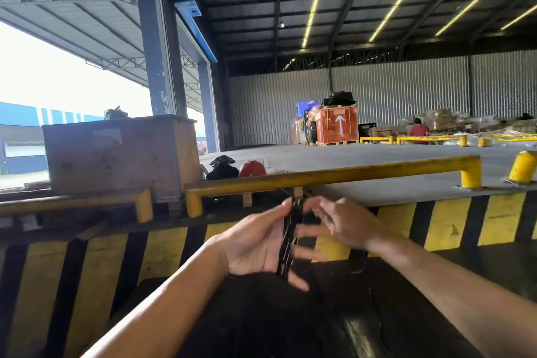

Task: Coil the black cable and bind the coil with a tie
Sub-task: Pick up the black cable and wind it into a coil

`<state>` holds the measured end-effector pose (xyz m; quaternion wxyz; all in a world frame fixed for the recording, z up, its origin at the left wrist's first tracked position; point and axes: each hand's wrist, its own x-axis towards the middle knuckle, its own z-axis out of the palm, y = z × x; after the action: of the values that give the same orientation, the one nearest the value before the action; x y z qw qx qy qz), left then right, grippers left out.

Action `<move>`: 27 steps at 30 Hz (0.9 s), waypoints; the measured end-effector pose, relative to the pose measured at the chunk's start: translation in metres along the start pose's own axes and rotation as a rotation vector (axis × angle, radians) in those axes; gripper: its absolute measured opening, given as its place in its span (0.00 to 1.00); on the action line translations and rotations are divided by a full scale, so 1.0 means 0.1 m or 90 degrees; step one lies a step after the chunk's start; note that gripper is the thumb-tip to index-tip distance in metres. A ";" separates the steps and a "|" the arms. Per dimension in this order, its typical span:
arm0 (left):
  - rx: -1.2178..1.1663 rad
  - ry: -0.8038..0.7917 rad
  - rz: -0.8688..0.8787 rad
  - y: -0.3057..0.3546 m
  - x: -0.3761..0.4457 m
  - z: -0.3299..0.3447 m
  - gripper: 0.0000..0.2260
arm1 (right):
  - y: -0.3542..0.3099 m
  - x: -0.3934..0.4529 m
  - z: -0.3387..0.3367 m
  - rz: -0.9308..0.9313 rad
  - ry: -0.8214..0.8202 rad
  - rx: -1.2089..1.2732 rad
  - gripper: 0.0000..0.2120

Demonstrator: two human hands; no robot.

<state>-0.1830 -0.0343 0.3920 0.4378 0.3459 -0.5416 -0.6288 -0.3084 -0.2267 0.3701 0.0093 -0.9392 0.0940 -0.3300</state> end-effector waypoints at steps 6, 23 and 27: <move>-0.007 0.368 0.306 0.33 0.02 -0.20 0.19 | -0.47 -0.14 0.31 -0.026 -0.151 0.049 0.17; -0.184 0.816 0.383 0.25 -0.60 -0.95 0.25 | -0.34 -0.01 0.00 -0.143 -0.233 0.106 0.13; 0.197 0.873 0.185 0.05 -0.46 -0.81 0.19 | -0.35 0.16 -0.12 -0.147 -0.180 0.087 0.11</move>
<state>-0.0907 -0.0225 0.3809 0.7048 0.6457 -0.2676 -0.1213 -0.2976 -0.1947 0.3925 0.0482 -0.9779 -0.0392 -0.1995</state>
